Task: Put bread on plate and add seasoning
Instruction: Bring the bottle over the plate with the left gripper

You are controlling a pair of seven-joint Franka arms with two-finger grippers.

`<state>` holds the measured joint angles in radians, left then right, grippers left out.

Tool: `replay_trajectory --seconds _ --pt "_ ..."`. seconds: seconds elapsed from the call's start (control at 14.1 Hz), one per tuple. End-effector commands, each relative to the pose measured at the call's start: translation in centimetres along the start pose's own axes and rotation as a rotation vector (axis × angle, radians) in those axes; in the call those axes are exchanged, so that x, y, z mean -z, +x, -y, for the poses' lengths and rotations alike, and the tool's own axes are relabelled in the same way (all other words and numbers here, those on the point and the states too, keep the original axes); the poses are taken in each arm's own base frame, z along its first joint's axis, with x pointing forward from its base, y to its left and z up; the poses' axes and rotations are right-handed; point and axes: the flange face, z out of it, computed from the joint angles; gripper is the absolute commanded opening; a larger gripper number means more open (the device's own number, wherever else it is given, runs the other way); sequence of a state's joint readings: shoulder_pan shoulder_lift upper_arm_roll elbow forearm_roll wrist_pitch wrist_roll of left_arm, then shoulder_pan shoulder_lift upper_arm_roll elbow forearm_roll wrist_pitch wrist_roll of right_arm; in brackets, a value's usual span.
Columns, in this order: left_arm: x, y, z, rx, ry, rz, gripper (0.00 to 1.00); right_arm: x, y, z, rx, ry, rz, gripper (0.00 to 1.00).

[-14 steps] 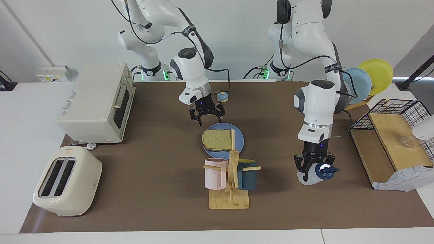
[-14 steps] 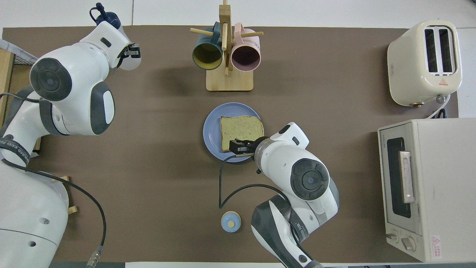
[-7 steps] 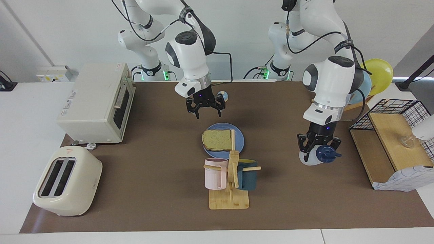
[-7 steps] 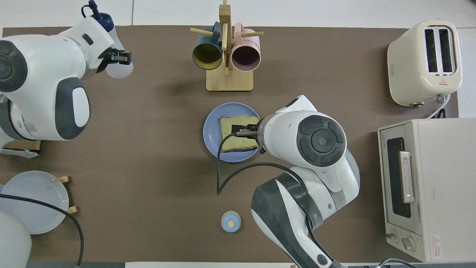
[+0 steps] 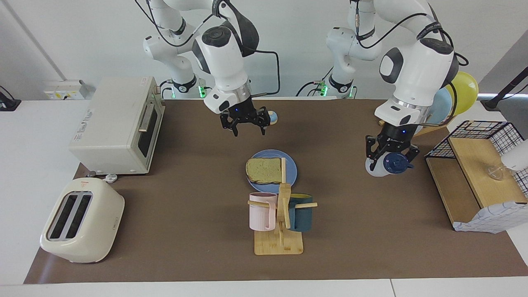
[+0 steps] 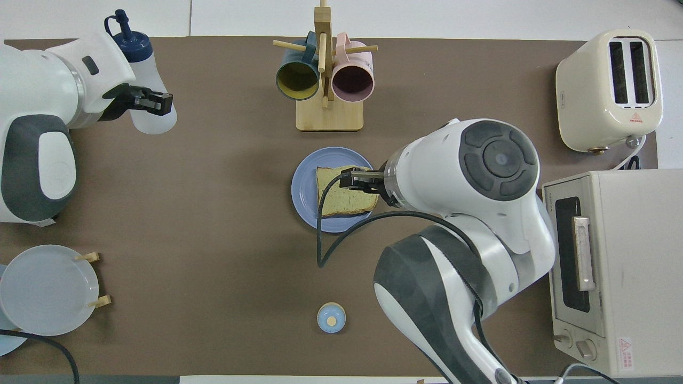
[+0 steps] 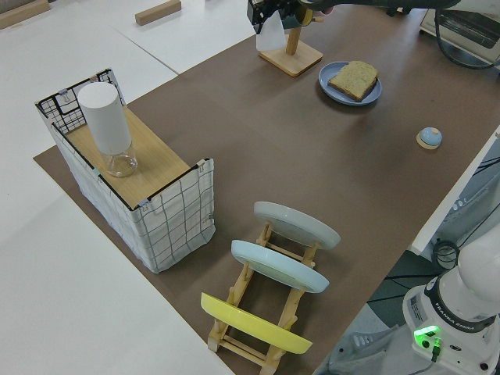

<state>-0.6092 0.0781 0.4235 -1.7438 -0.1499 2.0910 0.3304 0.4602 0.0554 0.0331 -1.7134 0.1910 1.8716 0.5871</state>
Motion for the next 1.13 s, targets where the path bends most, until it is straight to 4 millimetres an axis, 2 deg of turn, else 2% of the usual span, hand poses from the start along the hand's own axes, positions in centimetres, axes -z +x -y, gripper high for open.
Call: replay_trajectory --seconds 0.0,0.14,0.21,0.28,0.49,0.71,0.92,1.06 --pt "1.4 -1.9 -0.8 -0.127 -0.069 0.072 0.0 2.7 -1.0 -0.9 -0.042 0.08 0.062 1.0" --pt "1.7 -2.7 -1.4 -0.207 -0.105 0.123 0.0 3.7 -0.3 -1.8 -0.1 0.192 0.108 1.0" --pt "1.8 -3.0 -2.0 -0.254 -0.122 0.143 0.0 4.8 -0.6 -1.9 -0.1 0.213 0.101 1.0" --pt "2.1 -3.0 -3.4 -0.329 -0.142 0.151 0.0 5.2 -0.6 -2.0 -0.103 0.219 0.098 1.0" --pt "2.1 -3.8 -5.6 -0.508 -0.194 0.183 0.0 5.4 -1.0 -2.0 -0.098 0.221 0.103 1.0" --pt "2.2 -4.8 -7.4 -0.64 -0.244 0.209 0.0 5.3 -2.2 -0.9 -0.117 0.24 0.104 1.0" --pt "1.6 -6.4 -8.8 -0.793 -0.296 0.216 0.0 7.0 -2.5 -0.5 -0.096 0.262 0.072 1.0" --pt "2.0 -7.4 -10.1 -0.852 -0.324 0.219 0.0 7.7 -2.4 0.2 -0.082 0.281 0.064 1.0"
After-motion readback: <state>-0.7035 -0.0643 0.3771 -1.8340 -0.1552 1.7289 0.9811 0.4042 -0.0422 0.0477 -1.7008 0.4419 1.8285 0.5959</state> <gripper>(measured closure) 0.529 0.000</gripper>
